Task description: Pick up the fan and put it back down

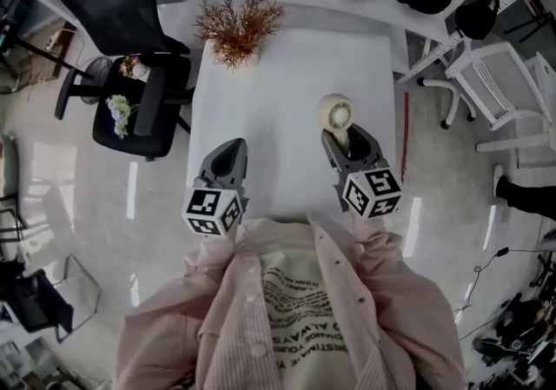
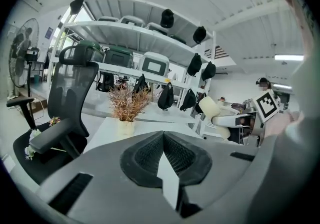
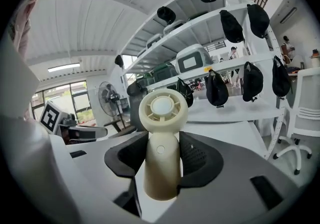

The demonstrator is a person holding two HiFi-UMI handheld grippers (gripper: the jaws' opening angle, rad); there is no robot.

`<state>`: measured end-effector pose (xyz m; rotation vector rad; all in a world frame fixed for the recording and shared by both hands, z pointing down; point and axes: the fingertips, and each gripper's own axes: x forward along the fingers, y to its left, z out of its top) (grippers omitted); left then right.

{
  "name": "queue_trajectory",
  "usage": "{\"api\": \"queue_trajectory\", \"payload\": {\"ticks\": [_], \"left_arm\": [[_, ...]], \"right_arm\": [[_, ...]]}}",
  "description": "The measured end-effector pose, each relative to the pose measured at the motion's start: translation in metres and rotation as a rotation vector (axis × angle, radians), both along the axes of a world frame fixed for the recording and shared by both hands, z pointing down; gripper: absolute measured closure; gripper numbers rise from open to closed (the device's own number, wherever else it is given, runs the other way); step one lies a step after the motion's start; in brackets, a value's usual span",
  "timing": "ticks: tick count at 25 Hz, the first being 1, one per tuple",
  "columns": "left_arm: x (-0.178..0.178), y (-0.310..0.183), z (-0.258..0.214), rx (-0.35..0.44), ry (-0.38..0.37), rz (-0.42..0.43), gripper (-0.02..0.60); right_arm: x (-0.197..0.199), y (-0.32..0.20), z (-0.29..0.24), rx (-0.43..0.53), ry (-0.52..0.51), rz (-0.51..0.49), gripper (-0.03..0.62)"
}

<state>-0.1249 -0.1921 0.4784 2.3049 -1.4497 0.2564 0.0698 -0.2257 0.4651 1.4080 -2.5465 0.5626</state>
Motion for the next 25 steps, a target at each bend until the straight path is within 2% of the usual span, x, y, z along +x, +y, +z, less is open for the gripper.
{"api": "queue_trajectory", "payload": {"ticks": [14,25], "left_arm": [[-0.003,0.0,0.072,-0.158,-0.012,-0.001,0.58],[-0.004,0.008,0.121,-0.276,-0.004,-0.014,0.58]], "right_arm": [[-0.024,-0.003,0.104,-0.203,0.115,-0.058,0.41],[-0.036,0.003,0.182,-0.364,0.251,-0.119,0.408]]}}
